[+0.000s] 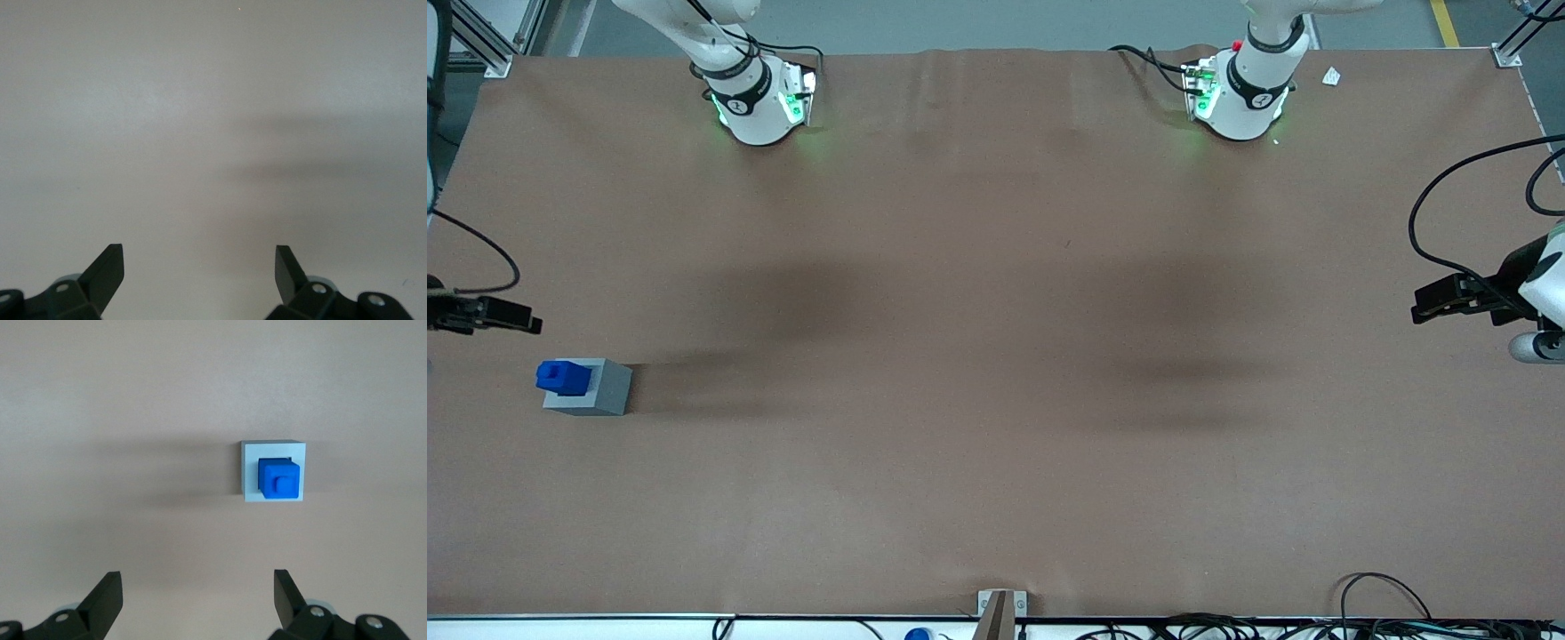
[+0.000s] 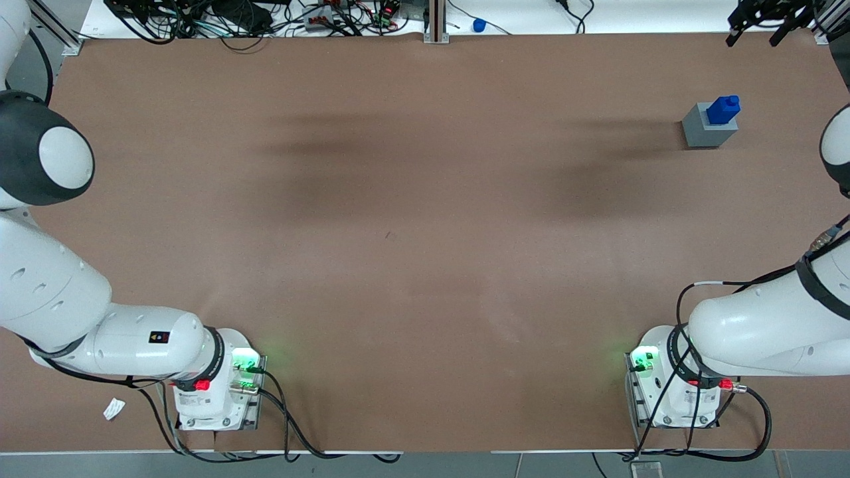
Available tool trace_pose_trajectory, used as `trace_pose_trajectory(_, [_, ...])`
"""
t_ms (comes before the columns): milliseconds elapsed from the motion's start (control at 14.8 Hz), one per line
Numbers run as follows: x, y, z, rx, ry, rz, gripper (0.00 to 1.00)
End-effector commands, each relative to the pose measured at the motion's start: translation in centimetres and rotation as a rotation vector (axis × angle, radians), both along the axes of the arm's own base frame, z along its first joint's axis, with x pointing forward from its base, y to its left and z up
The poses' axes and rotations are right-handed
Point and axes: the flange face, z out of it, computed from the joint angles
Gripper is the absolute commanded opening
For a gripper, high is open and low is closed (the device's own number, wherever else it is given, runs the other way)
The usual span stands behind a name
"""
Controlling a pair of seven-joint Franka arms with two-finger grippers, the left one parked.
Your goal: Insert blue part into gray base with right arm
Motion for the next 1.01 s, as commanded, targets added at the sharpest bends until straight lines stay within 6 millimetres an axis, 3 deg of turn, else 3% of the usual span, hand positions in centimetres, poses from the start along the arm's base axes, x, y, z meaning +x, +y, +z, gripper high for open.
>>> trace_pose_trajectory(0, [-1.9, 2.3, 3.4, 0.009, -0.006, -0.016, 1.0])
trace_pose_trajectory(269, [-4.2, 7.0, 8.1, 0.005, -0.033, -0.072, 1.0])
trace_pose_trajectory(539, [-7.0, 10.6, 10.3, 0.013, -0.066, -0.025, 1.0])
trace_pose_trajectory(943, [-12.3, 10.9, 11.2, 0.026, -0.09, -0.016, 1.0])
